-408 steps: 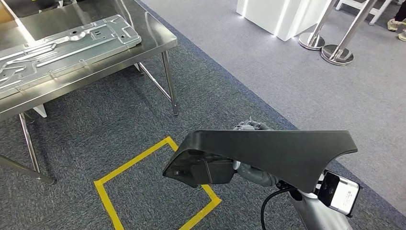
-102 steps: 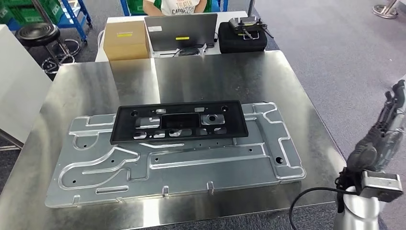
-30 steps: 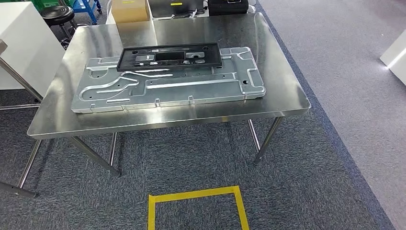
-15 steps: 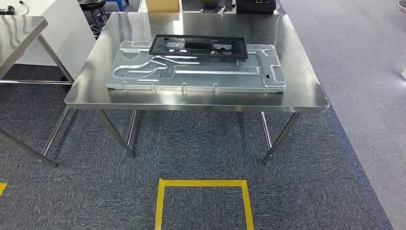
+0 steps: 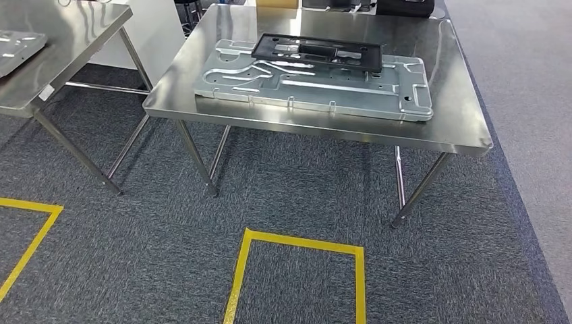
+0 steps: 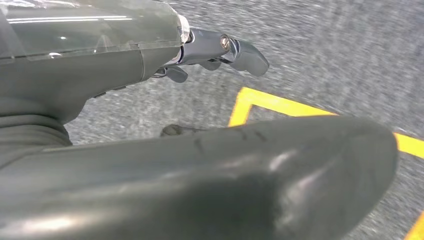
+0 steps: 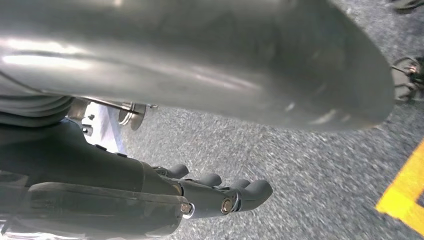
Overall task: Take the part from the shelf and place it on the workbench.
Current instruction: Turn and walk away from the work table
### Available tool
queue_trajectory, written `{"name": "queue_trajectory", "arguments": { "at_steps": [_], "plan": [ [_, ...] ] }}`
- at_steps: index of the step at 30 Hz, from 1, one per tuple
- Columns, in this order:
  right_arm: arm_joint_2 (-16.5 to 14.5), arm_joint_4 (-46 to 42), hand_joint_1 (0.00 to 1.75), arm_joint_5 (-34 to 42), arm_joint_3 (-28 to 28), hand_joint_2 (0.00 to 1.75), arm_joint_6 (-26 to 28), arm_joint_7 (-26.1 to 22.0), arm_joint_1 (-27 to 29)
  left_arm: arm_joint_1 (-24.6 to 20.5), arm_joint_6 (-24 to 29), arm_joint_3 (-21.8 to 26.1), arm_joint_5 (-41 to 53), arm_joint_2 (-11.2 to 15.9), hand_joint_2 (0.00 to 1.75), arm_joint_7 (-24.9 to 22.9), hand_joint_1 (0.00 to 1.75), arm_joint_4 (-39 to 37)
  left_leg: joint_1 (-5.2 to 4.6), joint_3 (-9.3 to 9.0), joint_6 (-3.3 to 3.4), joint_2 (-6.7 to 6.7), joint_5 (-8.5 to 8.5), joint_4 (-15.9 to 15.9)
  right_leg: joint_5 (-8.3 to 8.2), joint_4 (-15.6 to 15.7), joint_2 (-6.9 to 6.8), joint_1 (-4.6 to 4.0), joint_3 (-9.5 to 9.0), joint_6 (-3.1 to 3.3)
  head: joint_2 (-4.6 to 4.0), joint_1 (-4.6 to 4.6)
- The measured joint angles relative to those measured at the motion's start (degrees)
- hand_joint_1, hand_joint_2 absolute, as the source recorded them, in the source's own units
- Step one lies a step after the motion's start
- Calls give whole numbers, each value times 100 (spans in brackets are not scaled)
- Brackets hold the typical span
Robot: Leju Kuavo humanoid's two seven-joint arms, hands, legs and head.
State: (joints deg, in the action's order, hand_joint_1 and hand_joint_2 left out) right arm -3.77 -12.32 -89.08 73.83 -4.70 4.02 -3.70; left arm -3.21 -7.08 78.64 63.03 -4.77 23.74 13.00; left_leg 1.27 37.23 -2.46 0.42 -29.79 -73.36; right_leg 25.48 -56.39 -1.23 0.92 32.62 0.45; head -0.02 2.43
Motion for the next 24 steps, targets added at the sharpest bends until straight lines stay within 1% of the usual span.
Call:
{"name": "queue_trajectory", "arguments": {
  "at_steps": [1,2,3,4,5,6,7,8,9,10,11,12,13,14,15,16,17,18,19,20,21,22,23,24],
  "plan": [
    [-4,3,0,1,0,0,3,-3,-5,-3,-7,-1,3,1,0,12,0,0,17,-303,-11,-1,136,308,-56,-40,-17,8,101,-30,0,0],
    [-7,5,0,4,0,0,9,-5,-11,-12,-16,-5,7,1,0,26,0,0,19,-665,-11,0,139,758,-105,-80,-27,9,189,-66,0,0],
    [-9,5,0,9,0,0,17,-3,-15,-26,-24,-10,10,1,0,43,0,0,9,-980,21,3,48,1208,-153,-114,-34,8,251,-106,0,0],
    [-10,5,0,18,0,0,25,5,-20,-36,-31,-16,14,1,0,59,0,0,-7,-1188,64,1,-70,1546,-204,-132,-40,6,286,-146,0,-1],
    [-11,5,0,31,0,0,33,16,-22,-40,-36,-22,18,0,0,71,0,-1,-33,-1276,121,-2,-158,1735,-261,-129,-42,3,305,-187,0,-1],
    [-12,6,0,46,0,0,38,31,-16,-33,-38,-26,21,-1,0,78,0,-1,-49,-1256,193,-7,-153,1786,-325,-113,-45,9,314,-230,0,-1],
    [-12,7,0,63,0,0,41,47,-11,-28,-38,-29,28,-4,0,86,0,-2,-51,-1204,253,-27,-99,1781,-332,-117,-30,23,336,-269,0,-1],
    [-12,8,0,81,0,0,44,62,-4,-24,-38,-33,33,-8,0,92,0,-3,-54,-1146,317,-45,-38,1781,-233,-178,-8,34,377,-298,0,-1],
    [-13,10,0,98,0,0,44,80,4,-22,-38,-37,37,-11,0,102,0,-4,-52,-1075,374,-61,35,1788,-12,-343,17,43,441,-316,0,-1],
    [-16,13,0,114,0,0,44,100,6,-25,-37,-40,41,-14,0,115,0,-4,-56,-993,417,-75,107,1789,305,-620,46,46,524,-323,0,-1],
    [-20,15,0,130,0,0,46,117,7,-23,-33,-43,41,-15,0,132,0,-4,-71,-901,444,-78,177,1786,627,-985,64,41,612,-325,0,-1],
    [-24,18,0,148,1,0,48,132,8,-22,-28,-44,41,-15,0,152,0,-4,-90,-808,458,-78,251,1780,853,-1360,75,37,679,-326,0,-1],
    [-26,19,0,167,1,0,52,138,8,-21,-23,-44,40,-15,0,171,0,-4,-111,-712,464,-79,323,1770,932,-1641,83,33,693,-322,0,-1],
    [-27,19,0,190,2,0,57,129,6,-21,-19,-44,40,-15,0,186,0,-4,-131,-614,465,-79,391,1753,873,-1773,87,29,632,-310,0,0],
    [-27,19,0,210,4,0,69,103,5,-21,-17,-44,40,-15,0,198,0,-4,-148,-519,462,-79,453,1731,714,-1700,90,19,470,-285,0,0],
    [-27,19,0,235,5,0,90,60,1,-22,-16,-44,40,-15,0,210,0,-4,-160,-427,456,-79,507,1705,555,-1442,93,0,216,-246,0,0],
    [-25,16,0,277,8,0,122,-2,-6,-23,-16,-46,41,-18,0,228,0,-5,-172,-349,444,-77,555,1674,475,-1036,100,-30,-129,-195,0,-1],
    [-22,14,0,339,18,0,156,-68,-14,-24,-16,-50,43,-21,0,250,0,-5,-183,-287,428,-76,597,1642,485,-576,102,-59,-470,-146,0,-1],
    [-20,12,0,434,43,0,185,-119,-25,-26,-16,-56,45,-25,0,273,0,-6,-190,-241,405,-80,645,1616,552,-199,106,-85,-721,-108,0,-1],
    [-17,10,0,551,88,0,204,-156,-35,-28,-16,-65,48,-28,0,293,0,-7,-190,-209,376,-88,696,1600,617,51,109,-106,-867,-77,0,-1],
    [-17,10,0,674,151,0,210,-174,-39,-29,-16,-74,49,-28,0,307,0,-7,-186,-188,346,-97,749,1598,631,160,109,-112,-891,-51,0,0],
    [-20,10,0,793,230,0,207,-186,-40,-30,-16,-81,51,-24,0,313,0,-7,-175,-166,314,-102,781,1589,591,181,105,-103,-853,-23,0,-1],
    [-22,11,0,894,312,0,197,-202,-41,-27,-14,-87,51,-21,0,316,0,-7,-166,-136,280,-98,718,1546,526,191,101,-93,-805,16,0,-2],
    [-24,11,0,977,389,0,186,-222,-40,-21,-9,-90,51,-20,0,317,0,-7,-156,-87,246,-91,539,1414,451,203,95,-77,-746,51,0,-2]
  ]
}}
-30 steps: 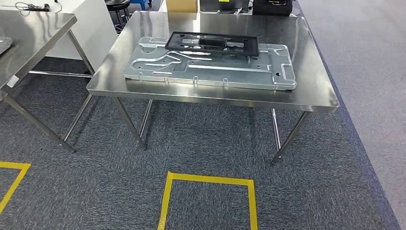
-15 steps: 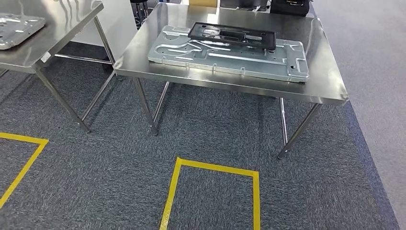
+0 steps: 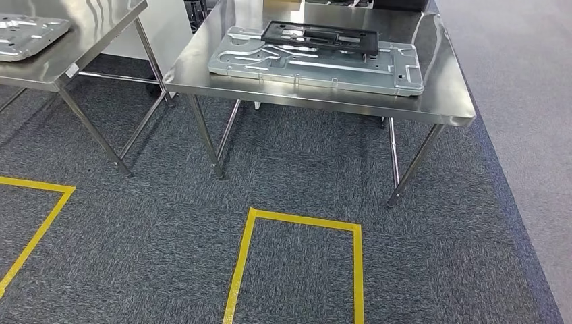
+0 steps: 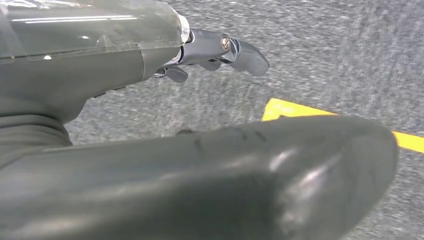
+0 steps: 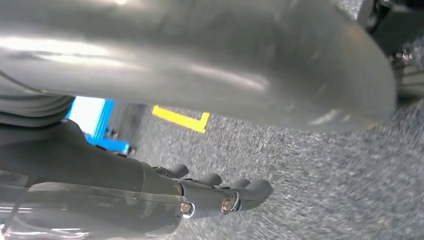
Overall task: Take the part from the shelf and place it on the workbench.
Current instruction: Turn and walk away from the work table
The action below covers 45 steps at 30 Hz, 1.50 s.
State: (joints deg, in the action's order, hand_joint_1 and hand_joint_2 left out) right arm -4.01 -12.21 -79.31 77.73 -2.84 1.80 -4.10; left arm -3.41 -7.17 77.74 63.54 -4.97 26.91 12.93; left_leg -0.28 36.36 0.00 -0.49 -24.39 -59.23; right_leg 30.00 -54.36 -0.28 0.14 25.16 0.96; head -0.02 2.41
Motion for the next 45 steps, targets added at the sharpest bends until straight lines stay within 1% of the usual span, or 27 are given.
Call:
{"name": "queue_trajectory", "arguments": {
  "at_steps": [3,4,5,6,7,8,10,11,13,15,17,19,20,21,24,26,28,30,32,33,34,35,36,37,39,41,45],
  "plan": [
    [-1,-1,0,212,200,0,-21,-43,5,1,28,-3,0,-4,0,-5,0,-2,52,225,-97,11,-860,-947,-220,-9,3,7,265,39,0,1],
    [-1,-1,0,285,268,0,-22,-43,7,-3,49,-3,0,-4,0,-7,0,-2,69,252,-122,11,-975,-1262,-290,-28,10,8,373,30,0,1],
    [-2,-1,0,347,333,0,-23,-38,7,-6,71,-4,0,-4,0,-10,0,-2,82,211,-140,11,-939,-1439,-354,-57,21,11,487,15,0,2],
    [-3,-1,0,397,394,0,-24,-35,6,-7,92,-4,0,-4,0,-13,0,-2,94,81,-149,13,-785,-1427,-411,-95,35,17,607,-5,0,2],
    [-7,-1,0,430,447,0,-27,-33,4,-9,108,-4,-5,-4,0,-21,0,-2,105,-139,-153,15,-602,-1230,-461,-139,48,25,723,-27,0,2],
    [-10,-1,0,444,482,0,-30,-33,-2,-15,126,-4,-15,-5,0,-34,0,-2,113,-443,-151,21,-507,-874,-502,-188,58,30,823,-52,0,2],
    [-14,-1,0,450,526,0,-28,-18,-6,-41,177,-3,-38,-8,0,-63,0,-2,104,-1045,-102,39,-623,-23,-572,-289,70,20,960,-114,0,1],
    [-14,-1,0,460,543,0,-22,-4,-7,-53,201,-3,-44,-10,0,-73,0,-2,94,-1213,-58,46,-733,253,-610,-317,73,13,992,-151,0,1],
    [-14,-1,0,513,588,0,-9,29,3,-57,245,-4,-51,-14,0,-92,0,-2,78,-1252,51,35,-778,409,-679,-330,76,19,1014,-231,0,1],
    [-15,-1,0,575,635,0,-4,41,7,-50,284,-3,-61,-21,0,-112,0,-2,76,-1200,148,1,-693,421,-549,-484,70,48,1086,-289,0,0],
    [-21,-1,0,600,658,0,-7,44,8,-46,297,-1,-67,-28,0,-126,0,-2,66,-1106,210,-23,-604,423,-106,-1098,59,65,1328,-324,0,0],
    [-25,-1,0,611,663,0,-8,45,10,-35,298,0,-72,-28,0,-132,0,-2,37,-1004,226,-32,-532,415,286,-1831,57,67,1575,-345,0,1],
    [-25,-1,0,620,666,0,-7,45,13,-29,298,0,-75,-28,0,-134,0,-2,22,-966,226,-35,-505,411,330,-1972,57,65,1578,-342,0,1],
    [-25,-1,0,631,674,0,-7,45,15,-23,299,1,-78,-28,0,-137,0,-2,8,-940,224,-38,-485,407,267,-1883,56,60,1460,-326,0,1],
    [-20,-2,0,687,720,0,-14,55,11,-21,309,2,-81,-42,0,-151,0,-3,-31,-919,205,-41,-461,392,-152,-703,38,3,683,-179,0,-1],
    [-17,-2,0,728,746,0,-26,68,2,-25,316,5,-88,-54,0,-177,0,-5,-39,-895,164,-47,-454,372,-227,-238,12,-42,432,-97,0,1],
    [-21,-1,0,752,762,0,-28,94,4,-31,319,8,-97,-56,0,-199,0,-6,-36,-878,108,-54,-440,366,-236,-181,9,-47,439,-65,0,2],
    [-41,0,0,763,784,87,-29,132,7,-38,332,9,-101,-52,0,-216,0,-7,-32,-816,50,-33,-545,229,-280,-118,1,-12,438,-22,0,1],
    [-60,1,0,786,809,87,-32,161,2,-41,349,11,-105,-49,0,-238,0,-8,0,-552,-15,-5,-878,-333,-314,-81,-11,16,447,9,0,1],
    [-61,1,0,802,825,44,-33,168,1,-40,357,12,-109,-49,0,-246,0,-8,22,-356,-47,-1,-1069,-737,-317,-90,-12,19,464,17,0,2],
    [-62,1,0,820,842,44,-34,168,1,-36,362,13,-111,-50,0,-251,0,-8,46,-178,-77,-1,-1196,-1099,-317,-106,-10,19,481,18,0,2],
    [-62,1,0,843,861,87,-36,165,3,-32,367,15,-114,-49,0,-252,0,-8,68,-66,-101,-1,-1225,-1315,-316,-123,-7,20,495,15,0,2],
    [-66,1,0,874,879,131,-38,169,5,-29,370,17,-116,-48,0,-252,0,-8,88,-58,-121,-2,-1133,-1305,-311,-143,-3,25,503,8,0,2],
    [-70,1,0,911,895,175,-39,182,5,-28,372,20,-116,-46,0,-251,0,-8,107,-156,-136,-2,-945,-1075,-302,-167,3,31,508,-5,0,2],
    [-83,1,0,977,932,175,-39,232,1,-37,372,32,-115,-43,0,-253,0,-8,128,-497,-146,0,-555,-318,-270,-234,15,35,525,-55,0,2],
    [-89,1,0,1001,966,175,-30,258,-11,-53,376,49,-113,-44,0,-263,0,-9,127,-670,-94,13,-427,123,-236,-305,23,14,568,-104,0,2],
    [-92,1,0,1010,991,175,20,273,-23,-55,389,84,-101,-45,0,-314,0,-9,104,-652,-10,21,-419,183,-254,-314,30,7,605,-57,0,1]
  ]
}}
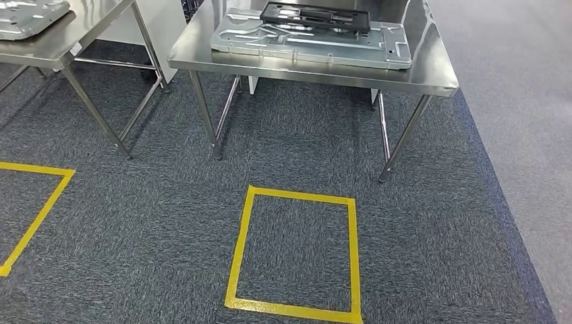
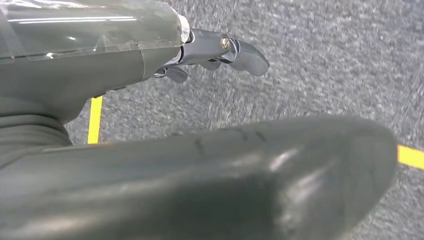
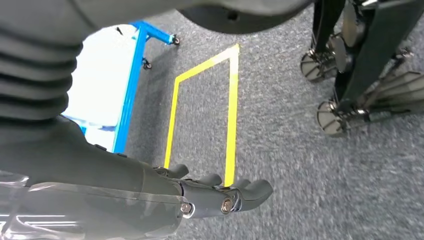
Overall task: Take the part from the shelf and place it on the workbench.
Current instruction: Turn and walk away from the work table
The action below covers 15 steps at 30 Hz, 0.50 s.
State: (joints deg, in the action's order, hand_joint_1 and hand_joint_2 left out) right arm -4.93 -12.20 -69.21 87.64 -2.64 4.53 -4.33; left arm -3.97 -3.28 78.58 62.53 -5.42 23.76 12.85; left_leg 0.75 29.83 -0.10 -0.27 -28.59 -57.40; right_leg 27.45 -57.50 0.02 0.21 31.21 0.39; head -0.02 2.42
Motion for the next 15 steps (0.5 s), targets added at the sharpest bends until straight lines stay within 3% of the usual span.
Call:
{"name": "queue_trajectory", "arguments": {
  "at_steps": [1,4,5,9,15],
  "plan": [
    [-4,0,0,0,3,175,3,4,-1,-5,1,8,2,1,44,-5,0,0,-10,5,15,0,5,-1,-17,10,0,6,-1,-27,0,0],
    [-15,0,0,-8,4,44,5,-33,-3,-19,8,24,-29,2,175,-15,0,1,-27,17,53,-1,11,-3,-44,36,1,21,-2,-72,0,1],
    [-16,0,0,-14,4,0,2,-65,-3,-21,15,28,-51,2,175,-19,0,0,-30,19,62,-1,13,-4,-50,43,2,24,-3,-82,0,1],
    [-16,0,0,-36,3,175,-40,-142,-13,-27,12,72,-197,2,175,-25,0,1,-34,29,71,-2,16,-8,-68,60,1,29,-3,-132,0,1],
    [-16,-5,0,147,-231,175,-36,-117,2,-11,-18,32,-515,25,175,-83,0,1,-36,31,71,-2,16,-9,-65,58,1,31,4,-167,0,1]
  ]
}}
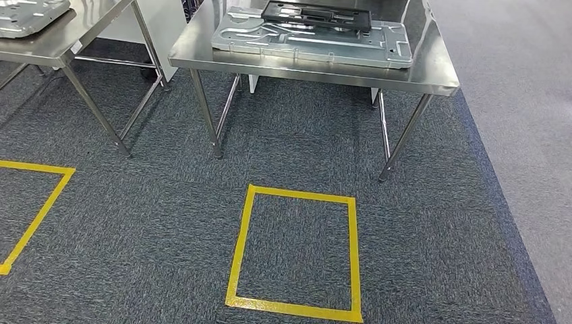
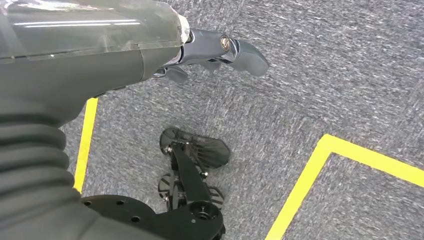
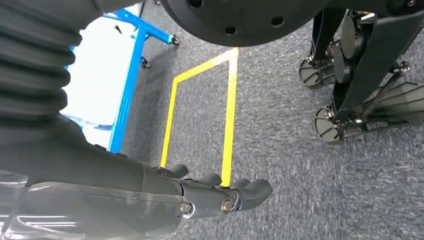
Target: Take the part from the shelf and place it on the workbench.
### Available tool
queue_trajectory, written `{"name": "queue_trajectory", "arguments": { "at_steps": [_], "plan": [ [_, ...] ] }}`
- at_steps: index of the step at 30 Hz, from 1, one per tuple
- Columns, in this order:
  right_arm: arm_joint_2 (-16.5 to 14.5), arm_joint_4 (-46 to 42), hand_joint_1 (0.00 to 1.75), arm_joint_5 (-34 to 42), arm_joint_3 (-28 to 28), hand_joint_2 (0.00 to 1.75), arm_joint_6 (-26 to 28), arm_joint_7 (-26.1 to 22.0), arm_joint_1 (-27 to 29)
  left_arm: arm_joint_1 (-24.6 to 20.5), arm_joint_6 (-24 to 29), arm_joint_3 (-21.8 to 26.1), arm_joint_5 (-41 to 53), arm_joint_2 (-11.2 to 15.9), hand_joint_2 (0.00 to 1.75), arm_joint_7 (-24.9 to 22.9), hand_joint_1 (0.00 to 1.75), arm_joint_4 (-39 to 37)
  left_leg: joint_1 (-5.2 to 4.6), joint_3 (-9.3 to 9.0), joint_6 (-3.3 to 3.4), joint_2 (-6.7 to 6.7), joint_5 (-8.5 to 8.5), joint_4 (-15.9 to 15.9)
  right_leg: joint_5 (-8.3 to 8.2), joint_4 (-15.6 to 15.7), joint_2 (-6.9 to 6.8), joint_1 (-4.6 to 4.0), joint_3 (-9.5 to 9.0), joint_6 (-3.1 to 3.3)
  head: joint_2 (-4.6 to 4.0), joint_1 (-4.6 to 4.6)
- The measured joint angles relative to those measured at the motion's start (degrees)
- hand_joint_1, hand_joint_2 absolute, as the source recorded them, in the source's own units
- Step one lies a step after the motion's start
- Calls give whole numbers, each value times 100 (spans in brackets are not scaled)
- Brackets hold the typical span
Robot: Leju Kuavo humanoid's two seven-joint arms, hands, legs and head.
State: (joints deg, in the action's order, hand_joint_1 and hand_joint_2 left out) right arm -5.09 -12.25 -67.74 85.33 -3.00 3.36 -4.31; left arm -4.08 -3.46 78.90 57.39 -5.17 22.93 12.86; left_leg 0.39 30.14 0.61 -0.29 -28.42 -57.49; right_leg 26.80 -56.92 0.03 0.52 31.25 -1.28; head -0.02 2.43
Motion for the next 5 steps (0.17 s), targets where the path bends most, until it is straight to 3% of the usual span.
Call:
{"name": "queue_trajectory", "arguments": {
  "at_steps": [1,2,4,5],
  "plan": [
    [1,-4,0,88,-97,175,4,-1,9,10,3,-70,-77,8,175,-29,0,1,1,1,0,0,0,0,1,-2,0,-1,2,0,0,0],
    [3,-9,0,185,-202,175,7,-4,18,22,6,-147,-162,17,131,-60,0,3,1,2,-1,0,0,0,2,-5,0,-2,3,-1,0,0],
    [11,-25,0,379,-418,87,11,-12,43,51,12,-313,-326,33,44,-125,0,9,4,3,-2,0,0,1,5,-9,0,-5,5,-1,0,0],
    [14,-30,0,429,-476,58,12,-14,50,59,14,-358,-369,38,0,-142,0,10,5,2,-2,0,0,1,6,-10,0,-6,5,-1,0,0]
  ]
}}
